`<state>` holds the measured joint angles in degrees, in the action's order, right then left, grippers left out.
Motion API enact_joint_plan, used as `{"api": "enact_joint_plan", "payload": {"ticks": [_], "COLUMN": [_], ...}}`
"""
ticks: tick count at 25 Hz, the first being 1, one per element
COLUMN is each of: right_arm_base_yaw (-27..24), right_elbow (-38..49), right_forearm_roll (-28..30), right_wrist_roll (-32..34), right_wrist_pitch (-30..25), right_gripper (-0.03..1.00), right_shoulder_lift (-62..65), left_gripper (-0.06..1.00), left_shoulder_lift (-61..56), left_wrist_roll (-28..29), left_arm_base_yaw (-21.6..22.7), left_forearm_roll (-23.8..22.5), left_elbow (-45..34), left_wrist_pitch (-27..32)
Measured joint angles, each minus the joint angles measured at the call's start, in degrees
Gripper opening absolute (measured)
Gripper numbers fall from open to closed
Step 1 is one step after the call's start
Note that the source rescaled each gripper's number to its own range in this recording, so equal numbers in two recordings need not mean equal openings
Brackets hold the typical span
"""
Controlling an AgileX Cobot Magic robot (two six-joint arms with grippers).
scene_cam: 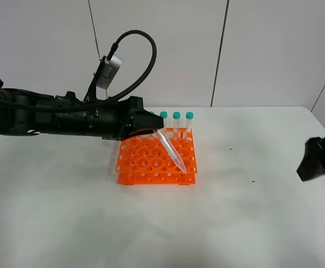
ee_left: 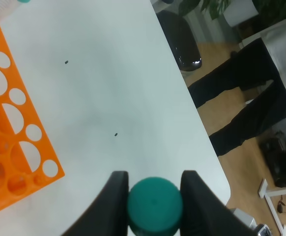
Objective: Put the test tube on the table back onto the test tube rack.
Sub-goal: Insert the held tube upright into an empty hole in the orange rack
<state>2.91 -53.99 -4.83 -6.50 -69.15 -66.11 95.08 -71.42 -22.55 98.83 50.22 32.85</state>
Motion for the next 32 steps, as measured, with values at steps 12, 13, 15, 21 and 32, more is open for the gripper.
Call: {"api": "enact_joint_plan", "payload": {"ticks": [12, 13, 15, 21, 32], "right_arm_base_yaw": [0.0, 0.0, 0.0, 0.0, 0.0], "right_elbow": [24.18, 24.63, 25.21, 25.27, 25.27], "right_forearm_roll": [0.1, 0.41, 0.99, 2.7, 2.77], "right_wrist_roll": [1.57, 1.57, 2.14, 3.7, 3.99], "right_wrist_pitch": [10.66, 10.66, 10.54, 10.54, 10.54], "right_gripper": [0.97, 0.97, 0.97, 0.97, 0.97], "right_shoulder_lift": [49.04, 52.39, 58.03, 65.53, 65.53], "left_gripper": [0.0, 0.0, 0.0, 0.0, 0.0], "left_shoulder_lift": [0.0, 0.0, 0.0, 0.0, -10.65], "left_wrist_roll": [0.0, 0.0, 0.0, 0.0, 6.07], "left_arm_base_yaw": [0.0, 0.0, 0.0, 0.0, 0.0], "left_forearm_roll": [0.0, 0.0, 0.0, 0.0, -7.85], "left_elbow": [0.0, 0.0, 0.0, 0.0, 0.0], "left_wrist_pitch": [0.0, 0.0, 0.05, 0.3, -0.71]}}
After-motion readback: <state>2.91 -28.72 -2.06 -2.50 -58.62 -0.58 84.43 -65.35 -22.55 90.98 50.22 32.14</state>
